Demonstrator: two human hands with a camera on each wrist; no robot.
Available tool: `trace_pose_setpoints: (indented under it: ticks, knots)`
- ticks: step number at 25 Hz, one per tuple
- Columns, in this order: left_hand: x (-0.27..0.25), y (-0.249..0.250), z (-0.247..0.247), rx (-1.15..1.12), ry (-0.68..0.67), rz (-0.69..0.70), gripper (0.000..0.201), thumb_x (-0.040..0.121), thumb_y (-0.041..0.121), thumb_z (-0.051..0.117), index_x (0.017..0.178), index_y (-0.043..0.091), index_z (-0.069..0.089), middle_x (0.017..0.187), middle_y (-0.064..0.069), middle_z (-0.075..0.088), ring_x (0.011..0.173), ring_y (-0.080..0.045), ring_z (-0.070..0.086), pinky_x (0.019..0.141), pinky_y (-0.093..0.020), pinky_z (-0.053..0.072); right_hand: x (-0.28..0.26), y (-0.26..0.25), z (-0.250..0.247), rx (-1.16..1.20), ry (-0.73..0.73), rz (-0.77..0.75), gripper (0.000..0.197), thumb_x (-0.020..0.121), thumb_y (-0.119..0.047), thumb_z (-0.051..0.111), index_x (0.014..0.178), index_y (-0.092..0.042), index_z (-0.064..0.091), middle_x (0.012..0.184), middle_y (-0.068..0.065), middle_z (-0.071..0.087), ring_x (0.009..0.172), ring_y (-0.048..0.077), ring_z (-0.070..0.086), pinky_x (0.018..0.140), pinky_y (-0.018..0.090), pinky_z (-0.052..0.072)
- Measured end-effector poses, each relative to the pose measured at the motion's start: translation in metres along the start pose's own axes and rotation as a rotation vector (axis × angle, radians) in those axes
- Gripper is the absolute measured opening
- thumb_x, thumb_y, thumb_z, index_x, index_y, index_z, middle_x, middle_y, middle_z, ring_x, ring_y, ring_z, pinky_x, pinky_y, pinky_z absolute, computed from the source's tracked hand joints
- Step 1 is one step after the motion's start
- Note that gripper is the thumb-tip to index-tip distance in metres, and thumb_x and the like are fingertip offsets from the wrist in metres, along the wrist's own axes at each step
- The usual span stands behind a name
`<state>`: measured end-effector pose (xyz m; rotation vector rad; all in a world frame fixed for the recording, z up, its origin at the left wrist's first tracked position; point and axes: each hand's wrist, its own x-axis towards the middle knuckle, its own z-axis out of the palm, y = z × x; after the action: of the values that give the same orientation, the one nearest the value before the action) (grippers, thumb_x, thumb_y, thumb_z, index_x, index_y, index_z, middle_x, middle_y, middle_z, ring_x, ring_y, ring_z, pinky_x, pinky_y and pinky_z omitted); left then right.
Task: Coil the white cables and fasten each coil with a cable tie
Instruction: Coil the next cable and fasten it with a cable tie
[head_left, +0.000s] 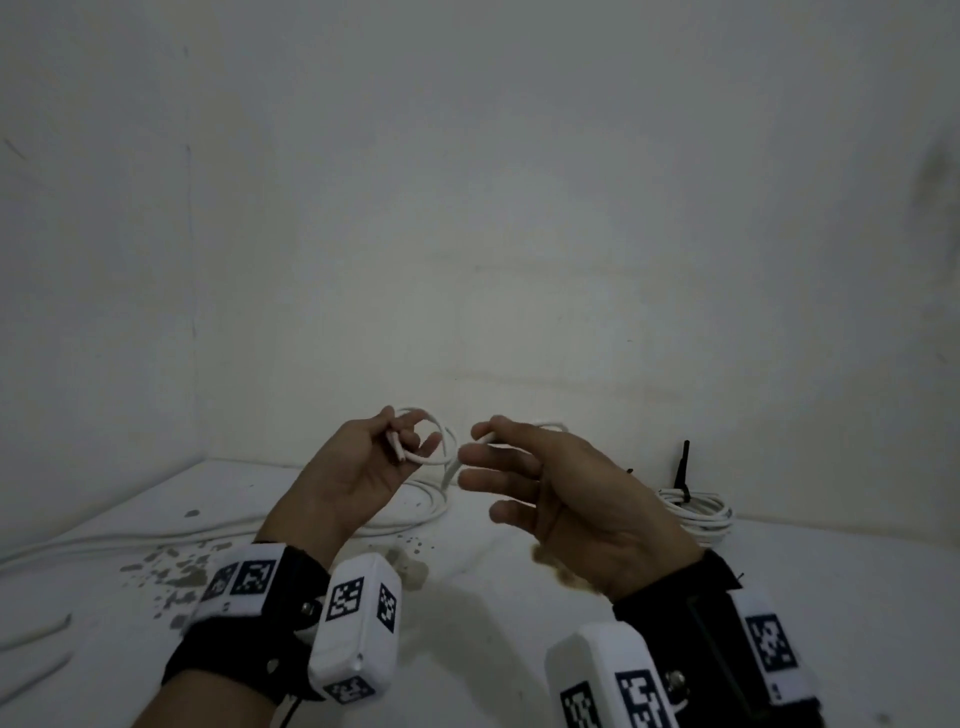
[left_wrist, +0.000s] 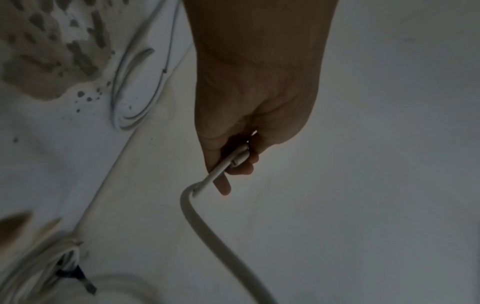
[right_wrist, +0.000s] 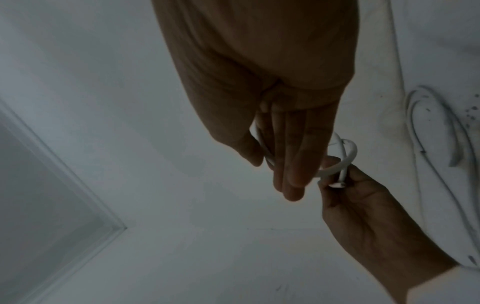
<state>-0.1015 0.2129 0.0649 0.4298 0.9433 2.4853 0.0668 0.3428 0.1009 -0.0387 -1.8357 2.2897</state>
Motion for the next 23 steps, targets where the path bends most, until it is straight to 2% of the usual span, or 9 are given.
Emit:
trace_pose_setpoints:
  ticks: [2,5,7,9,12,15,19,21,23]
  knots:
    - [-0.003,-0.006,0.008,0.175,-0.030,-0.002,0.033,0.105,0.021,0.038,0.113,-0.005,0.057,0.072,-0.004,0.049,0.060,-0.011,0.052,0.060,-0.029,0.058,0.001,0.005,0.002,-0.052,-0.028,-0.021,0.022,0.098,-0.024,0.060,0.089,-0.009,0.072,0.086,0.011,0.075,0.070,0.018,0.073,0.049,0.025,0.054]
    - [-0.012,-0.017,0.020,0.487,-0.160,-0.040,0.035,0.103,0.027,0.043,0.104,0.001,0.067,0.088,-0.009,0.061,0.076,-0.016,0.059,0.069,-0.029,0.052,0.003,0.011,0.004,-0.080,0.002,-0.064,0.021,0.094,-0.025,0.065,0.093,-0.006,0.074,0.086,0.012,0.075,0.074,0.020,0.072,0.052,0.026,0.055]
    - [-0.022,-0.024,0.033,0.659,-0.235,-0.056,0.038,0.103,0.026,0.044,0.095,0.010,0.077,0.081,-0.008,0.067,0.073,-0.015,0.061,0.064,-0.027,0.050,0.006,0.014,0.003,-0.064,0.043,-0.081,0.020,0.094,-0.021,0.066,0.098,-0.003,0.073,0.086,0.013,0.075,0.075,0.021,0.072,0.053,0.026,0.056]
    - [-0.027,-0.030,0.041,0.708,-0.256,-0.072,0.043,0.102,0.021,0.042,0.084,0.015,0.080,0.069,-0.005,0.059,0.064,-0.014,0.055,0.056,-0.025,0.048,0.009,0.014,0.000,-0.035,0.080,-0.079,0.018,0.094,-0.016,0.065,0.102,-0.001,0.072,0.086,0.015,0.075,0.074,0.023,0.072,0.055,0.028,0.059]
    - [-0.029,-0.033,0.044,0.714,-0.278,-0.080,0.037,0.101,0.018,0.043,0.085,0.011,0.076,0.073,-0.006,0.059,0.065,-0.015,0.054,0.059,-0.027,0.050,0.012,0.011,-0.009,-0.003,0.158,-0.103,0.013,0.095,-0.012,0.064,0.101,-0.002,0.070,0.083,0.015,0.076,0.072,0.023,0.074,0.058,0.030,0.062]
    - [-0.030,-0.034,0.045,0.709,-0.239,-0.064,0.035,0.101,0.019,0.045,0.075,0.011,0.068,0.062,-0.002,0.050,0.053,-0.014,0.043,0.055,-0.028,0.046,0.012,0.007,-0.018,-0.014,0.206,-0.139,0.014,0.095,-0.015,0.064,0.097,-0.003,0.070,0.081,0.013,0.076,0.068,0.020,0.074,0.053,0.027,0.059]
    - [-0.032,-0.041,0.051,0.871,-0.177,-0.025,0.035,0.103,0.024,0.035,0.077,0.013,0.057,0.056,0.005,0.037,0.046,-0.011,0.028,0.050,-0.025,0.036,0.013,0.008,-0.026,-0.125,0.252,-0.185,0.025,0.094,-0.025,0.067,0.099,-0.001,0.072,0.086,0.015,0.077,0.064,0.022,0.071,0.048,0.027,0.053]
    - [-0.029,-0.046,0.052,0.960,-0.100,0.013,0.039,0.103,0.032,0.033,0.075,0.014,0.052,0.051,0.008,0.034,0.043,-0.010,0.027,0.047,-0.025,0.031,0.011,0.007,-0.029,-0.205,0.242,-0.146,0.027,0.094,-0.032,0.066,0.097,-0.006,0.074,0.082,0.012,0.077,0.062,0.024,0.070,0.047,0.027,0.052]
    - [-0.026,-0.046,0.048,0.934,0.007,0.047,0.043,0.103,0.037,0.034,0.069,0.016,0.049,0.048,0.008,0.032,0.040,-0.010,0.026,0.042,-0.024,0.027,0.009,0.004,-0.034,-0.372,0.216,-0.097,0.034,0.093,-0.040,0.066,0.090,-0.007,0.074,0.074,0.010,0.076,0.055,0.024,0.067,0.048,0.027,0.050]
